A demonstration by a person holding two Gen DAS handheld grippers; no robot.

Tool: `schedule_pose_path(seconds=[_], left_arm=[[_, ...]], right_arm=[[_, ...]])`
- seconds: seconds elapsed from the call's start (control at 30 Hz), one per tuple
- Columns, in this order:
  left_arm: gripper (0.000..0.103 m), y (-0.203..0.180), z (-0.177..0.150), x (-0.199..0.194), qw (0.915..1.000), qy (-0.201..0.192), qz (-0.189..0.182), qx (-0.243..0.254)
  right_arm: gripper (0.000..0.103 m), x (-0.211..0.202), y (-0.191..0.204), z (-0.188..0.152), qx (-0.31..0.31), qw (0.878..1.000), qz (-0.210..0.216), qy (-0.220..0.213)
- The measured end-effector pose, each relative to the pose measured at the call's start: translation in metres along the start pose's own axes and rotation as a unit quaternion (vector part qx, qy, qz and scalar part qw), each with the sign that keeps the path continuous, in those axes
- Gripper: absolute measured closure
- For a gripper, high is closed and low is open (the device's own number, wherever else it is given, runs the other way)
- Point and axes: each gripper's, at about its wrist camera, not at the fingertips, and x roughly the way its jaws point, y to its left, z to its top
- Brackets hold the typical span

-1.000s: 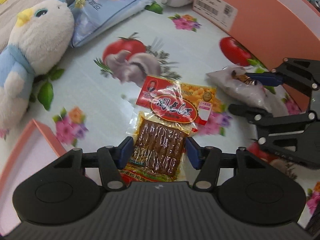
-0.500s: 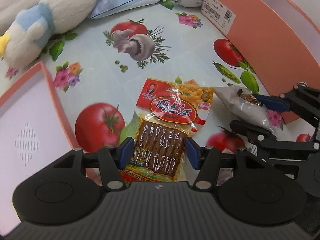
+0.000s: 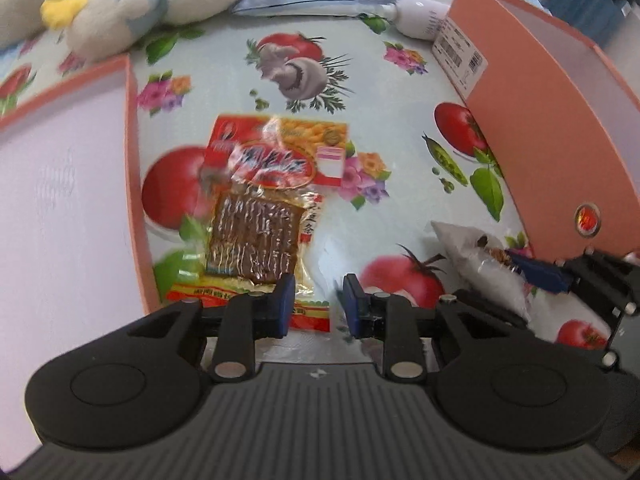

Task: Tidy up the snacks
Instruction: 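Grasp the red-labelled jerky packet with the left gripper while the right grasps the clear candy packet, then lift the jerky packet with the left gripper while the right lifts the clear candy packet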

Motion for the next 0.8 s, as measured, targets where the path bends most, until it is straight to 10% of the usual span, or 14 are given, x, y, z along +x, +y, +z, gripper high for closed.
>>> schedule_pose_path(seconds=[0.23,0.8], left_arm=[[0.072,0.001,-0.021,-0.016,0.9971,-0.033,-0.02,-0.066],[0.026,-0.014,-0.01,-0.003,0.9909,-0.037,0.075,0.105]], right_arm=[[0.057,-0.005,-0.001,-0.013,-0.026,1.0,0.004,0.001],[0.057,-0.01,0.002,-0.02,-0.047,0.999,0.005,0.001]])
